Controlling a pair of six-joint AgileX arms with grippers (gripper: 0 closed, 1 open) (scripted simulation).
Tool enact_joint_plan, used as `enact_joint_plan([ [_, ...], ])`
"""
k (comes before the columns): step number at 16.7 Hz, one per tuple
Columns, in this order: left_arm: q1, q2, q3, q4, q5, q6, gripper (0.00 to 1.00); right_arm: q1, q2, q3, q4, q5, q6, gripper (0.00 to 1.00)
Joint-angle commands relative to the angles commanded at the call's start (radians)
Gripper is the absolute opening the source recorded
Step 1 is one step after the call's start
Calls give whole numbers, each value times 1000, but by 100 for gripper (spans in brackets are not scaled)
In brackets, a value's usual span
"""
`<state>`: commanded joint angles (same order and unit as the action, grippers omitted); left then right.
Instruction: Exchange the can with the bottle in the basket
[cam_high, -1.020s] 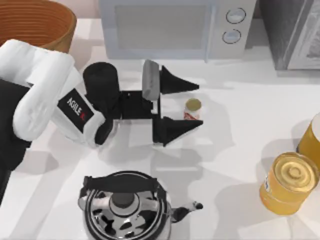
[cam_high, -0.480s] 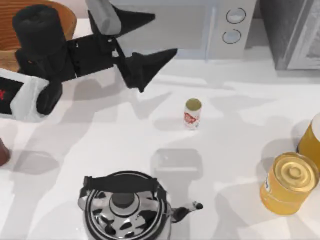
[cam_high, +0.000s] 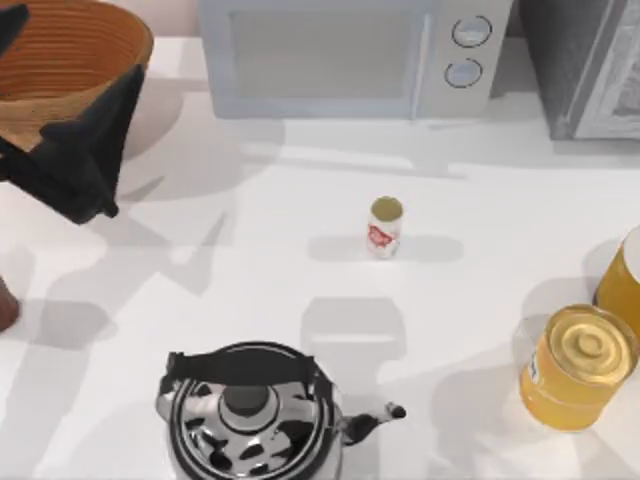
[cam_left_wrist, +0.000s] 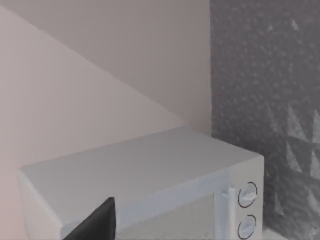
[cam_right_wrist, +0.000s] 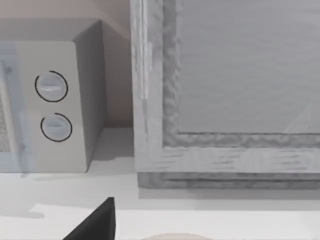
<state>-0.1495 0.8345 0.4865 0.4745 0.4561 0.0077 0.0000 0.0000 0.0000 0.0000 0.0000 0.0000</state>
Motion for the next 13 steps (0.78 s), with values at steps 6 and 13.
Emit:
enact_joint_plan([
  [6, 100, -603, -324, -316, -304, -5, 100, 0, 0, 0, 0, 0, 0, 100],
  [13, 150, -835, -486, -475, -456, -8, 100, 0, 0, 0, 0, 0, 0, 100],
])
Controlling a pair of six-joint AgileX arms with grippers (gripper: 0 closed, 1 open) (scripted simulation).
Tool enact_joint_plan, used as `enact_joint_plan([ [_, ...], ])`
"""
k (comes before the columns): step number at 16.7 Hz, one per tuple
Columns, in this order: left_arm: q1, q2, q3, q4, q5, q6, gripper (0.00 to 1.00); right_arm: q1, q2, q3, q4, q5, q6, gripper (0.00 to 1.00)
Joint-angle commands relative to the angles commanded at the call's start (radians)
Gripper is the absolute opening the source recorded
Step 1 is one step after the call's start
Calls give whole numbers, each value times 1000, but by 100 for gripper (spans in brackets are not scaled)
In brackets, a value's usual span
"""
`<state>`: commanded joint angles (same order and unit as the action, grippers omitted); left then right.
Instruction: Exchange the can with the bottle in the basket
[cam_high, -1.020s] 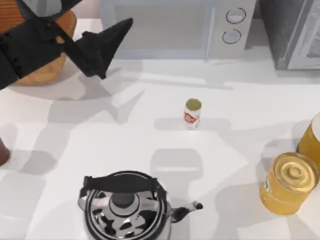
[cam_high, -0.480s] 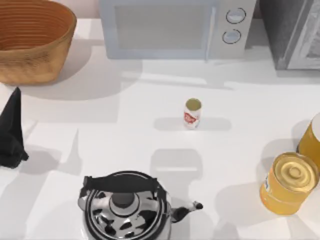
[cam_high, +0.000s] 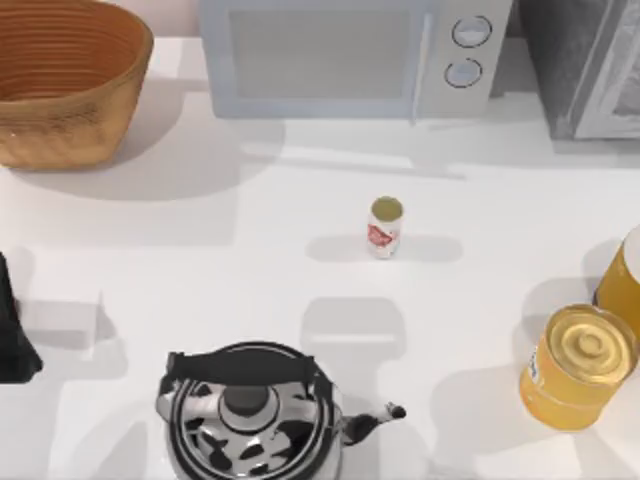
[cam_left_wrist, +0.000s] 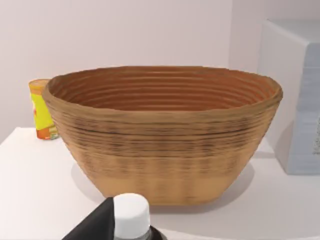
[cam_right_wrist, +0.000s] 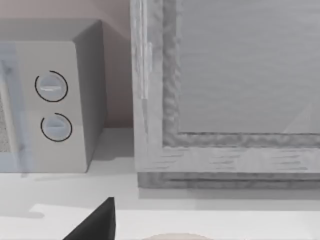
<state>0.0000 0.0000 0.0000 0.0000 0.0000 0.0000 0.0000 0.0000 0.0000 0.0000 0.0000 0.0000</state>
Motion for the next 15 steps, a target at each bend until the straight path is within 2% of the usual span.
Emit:
enact_joint_plan([
  [5, -3, 4, 2, 2, 2, 0, 100, 0, 0, 0, 0, 0, 0, 100],
  [8, 4, 64, 3, 64, 30, 13, 100, 0, 0, 0, 0, 0, 0, 100],
  [11, 22, 215, -2, 208, 83, 35, 100, 0, 0, 0, 0, 0, 0, 100],
  [15, 61, 533, -21, 487, 175, 67, 100, 0, 0, 0, 0, 0, 0, 100],
])
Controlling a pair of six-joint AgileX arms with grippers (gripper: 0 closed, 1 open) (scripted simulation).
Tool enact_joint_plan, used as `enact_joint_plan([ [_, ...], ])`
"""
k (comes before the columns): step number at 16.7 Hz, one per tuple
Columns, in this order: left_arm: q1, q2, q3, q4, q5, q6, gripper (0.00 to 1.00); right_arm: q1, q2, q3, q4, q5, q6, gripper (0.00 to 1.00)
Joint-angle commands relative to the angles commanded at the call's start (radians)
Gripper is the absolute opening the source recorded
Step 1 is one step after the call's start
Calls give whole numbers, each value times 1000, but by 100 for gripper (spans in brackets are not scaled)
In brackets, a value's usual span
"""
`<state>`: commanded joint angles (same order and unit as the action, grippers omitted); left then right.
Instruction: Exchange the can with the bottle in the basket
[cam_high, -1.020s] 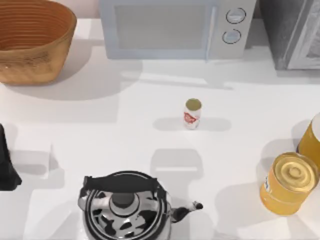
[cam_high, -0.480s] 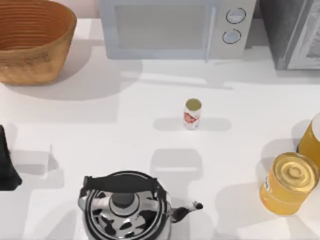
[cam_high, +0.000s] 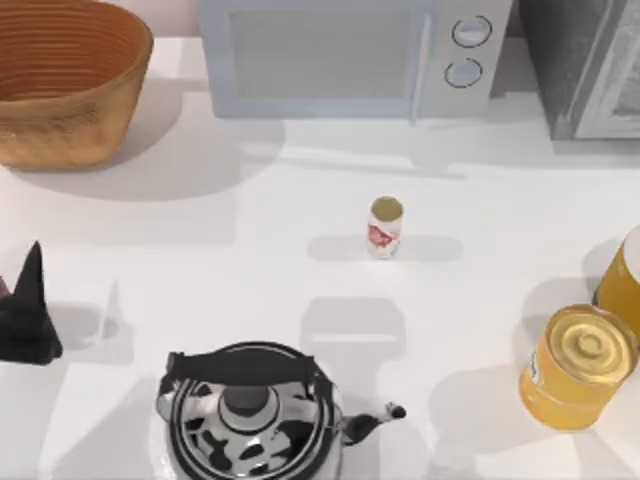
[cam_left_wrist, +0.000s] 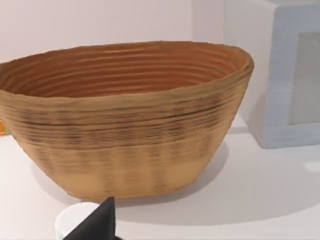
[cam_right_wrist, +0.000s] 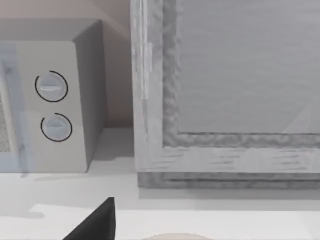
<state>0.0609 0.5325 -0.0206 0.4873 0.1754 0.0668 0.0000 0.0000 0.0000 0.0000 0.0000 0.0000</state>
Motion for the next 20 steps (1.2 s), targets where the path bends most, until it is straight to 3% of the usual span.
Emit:
enact_joint_plan([
  [6, 106, 577, -32, 500, 135, 31, 100, 0, 0, 0, 0, 0, 0, 100],
  [12, 240, 1044, -52, 927, 209, 30, 100, 0, 0, 0, 0, 0, 0, 100],
  [16, 307, 1187, -45, 1070, 226, 32, 100, 0, 0, 0, 0, 0, 0, 100],
  [20, 314, 1198, -43, 1082, 227, 33, 100, 0, 0, 0, 0, 0, 0, 100],
])
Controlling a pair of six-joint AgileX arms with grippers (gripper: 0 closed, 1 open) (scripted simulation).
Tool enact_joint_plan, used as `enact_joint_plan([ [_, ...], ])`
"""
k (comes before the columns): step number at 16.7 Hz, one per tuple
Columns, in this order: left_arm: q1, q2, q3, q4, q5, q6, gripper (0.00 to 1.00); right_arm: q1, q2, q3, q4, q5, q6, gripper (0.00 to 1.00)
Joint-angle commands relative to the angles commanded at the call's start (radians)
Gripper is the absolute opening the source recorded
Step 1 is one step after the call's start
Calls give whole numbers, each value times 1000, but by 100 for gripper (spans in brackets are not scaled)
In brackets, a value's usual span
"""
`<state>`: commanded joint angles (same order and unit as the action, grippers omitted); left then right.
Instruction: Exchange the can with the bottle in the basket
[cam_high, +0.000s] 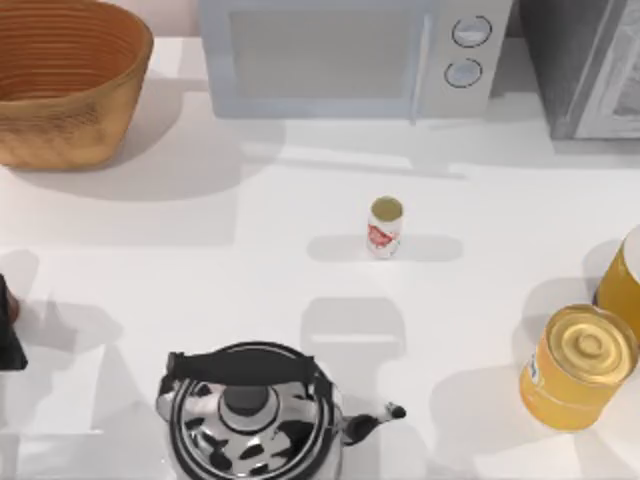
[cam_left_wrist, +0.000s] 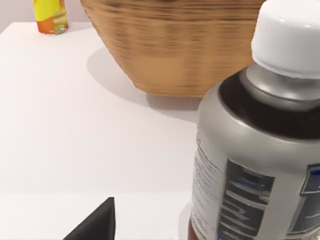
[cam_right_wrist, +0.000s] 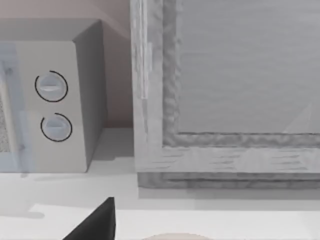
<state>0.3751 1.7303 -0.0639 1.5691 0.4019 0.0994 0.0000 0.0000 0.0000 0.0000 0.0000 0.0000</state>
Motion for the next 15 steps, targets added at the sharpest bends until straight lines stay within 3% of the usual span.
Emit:
enact_joint_plan([
  [10, -110, 178, 197, -9, -104, -25, 100, 0, 0, 0, 0, 0, 0, 100],
  [15, -120, 194, 218, -13, -114, -28, 100, 0, 0, 0, 0, 0, 0, 100],
])
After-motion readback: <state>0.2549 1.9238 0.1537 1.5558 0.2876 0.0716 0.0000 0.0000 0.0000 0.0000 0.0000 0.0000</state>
